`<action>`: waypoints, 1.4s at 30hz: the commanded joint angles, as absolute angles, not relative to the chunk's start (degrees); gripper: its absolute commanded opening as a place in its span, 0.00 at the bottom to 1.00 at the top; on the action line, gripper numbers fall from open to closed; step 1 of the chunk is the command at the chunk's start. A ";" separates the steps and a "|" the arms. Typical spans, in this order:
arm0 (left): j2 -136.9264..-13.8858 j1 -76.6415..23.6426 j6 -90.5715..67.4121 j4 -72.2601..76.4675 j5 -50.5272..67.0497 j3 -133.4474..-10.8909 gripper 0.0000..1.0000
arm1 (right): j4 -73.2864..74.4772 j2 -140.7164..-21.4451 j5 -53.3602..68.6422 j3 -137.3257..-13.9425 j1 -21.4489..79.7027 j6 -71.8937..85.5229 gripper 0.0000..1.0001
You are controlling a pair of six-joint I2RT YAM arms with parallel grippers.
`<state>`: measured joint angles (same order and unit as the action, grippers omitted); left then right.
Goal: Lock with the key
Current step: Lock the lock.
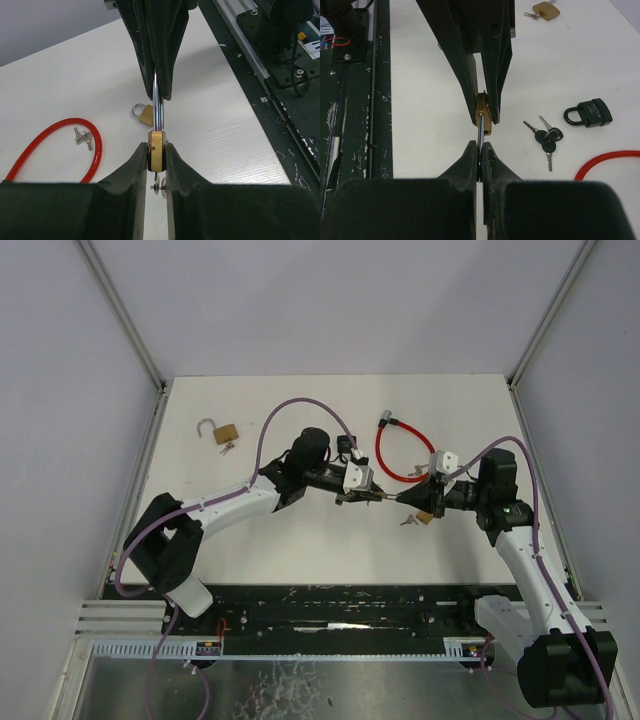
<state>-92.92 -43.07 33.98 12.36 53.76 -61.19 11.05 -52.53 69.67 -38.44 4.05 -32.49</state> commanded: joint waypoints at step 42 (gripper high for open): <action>-96.83 -45.70 15.76 37.91 62.52 -58.21 0.00 | -2.56 -58.98 66.93 -35.54 13.64 -28.15 0.00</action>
